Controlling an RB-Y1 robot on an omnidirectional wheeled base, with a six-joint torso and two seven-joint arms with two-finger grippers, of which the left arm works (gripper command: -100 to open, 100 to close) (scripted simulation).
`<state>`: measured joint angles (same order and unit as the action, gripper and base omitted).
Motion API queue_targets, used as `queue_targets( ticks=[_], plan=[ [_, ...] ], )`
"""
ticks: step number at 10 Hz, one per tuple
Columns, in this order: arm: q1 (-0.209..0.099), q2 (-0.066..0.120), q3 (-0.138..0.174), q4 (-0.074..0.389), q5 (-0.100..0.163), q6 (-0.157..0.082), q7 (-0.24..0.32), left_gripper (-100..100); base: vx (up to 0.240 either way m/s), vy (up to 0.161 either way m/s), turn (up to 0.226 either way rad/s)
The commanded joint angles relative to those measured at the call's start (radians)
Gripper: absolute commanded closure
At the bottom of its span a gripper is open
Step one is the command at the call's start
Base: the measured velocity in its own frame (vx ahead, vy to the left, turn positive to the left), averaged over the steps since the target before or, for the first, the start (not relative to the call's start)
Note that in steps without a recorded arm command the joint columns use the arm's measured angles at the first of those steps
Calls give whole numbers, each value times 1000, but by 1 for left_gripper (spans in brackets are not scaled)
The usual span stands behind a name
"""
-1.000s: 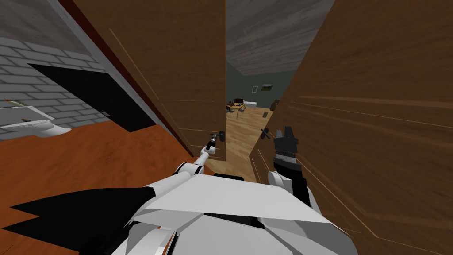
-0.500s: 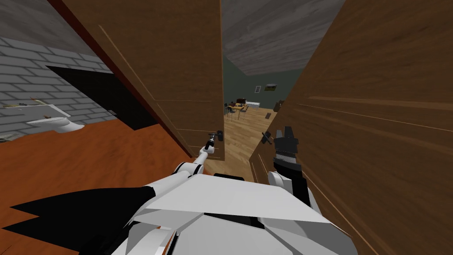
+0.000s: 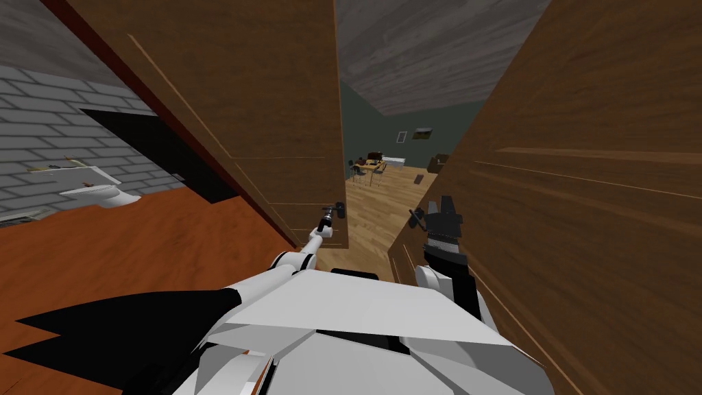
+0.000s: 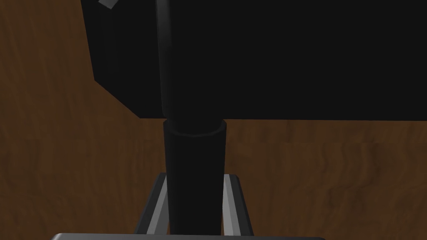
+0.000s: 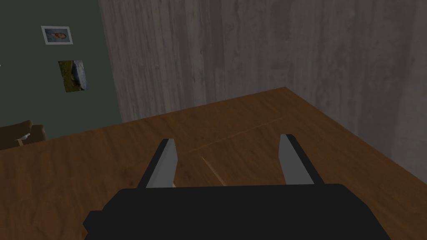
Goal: Push the door open
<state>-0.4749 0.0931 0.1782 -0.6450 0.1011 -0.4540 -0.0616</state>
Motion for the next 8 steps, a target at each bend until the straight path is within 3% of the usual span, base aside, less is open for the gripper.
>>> queue_targets(
  ticks=[1, 2, 3, 6, 8],
  plan=[
    [-6, 23, 23, -11, 9, -9, -17, 100, 151, 46, 34],
    [-6, 23, 23, 3, 9, -9, -17, 100, 122, 40, 38],
    [-6, 23, 23, -11, 9, -9, -17, 100, 59, 21, 22],
    [-14, 20, 61, -7, 24, -17, -64, 100, 125, 28, 52],
    [-14, 20, 61, -7, 24, -17, -64, 100, 76, 21, 18]
  ],
)
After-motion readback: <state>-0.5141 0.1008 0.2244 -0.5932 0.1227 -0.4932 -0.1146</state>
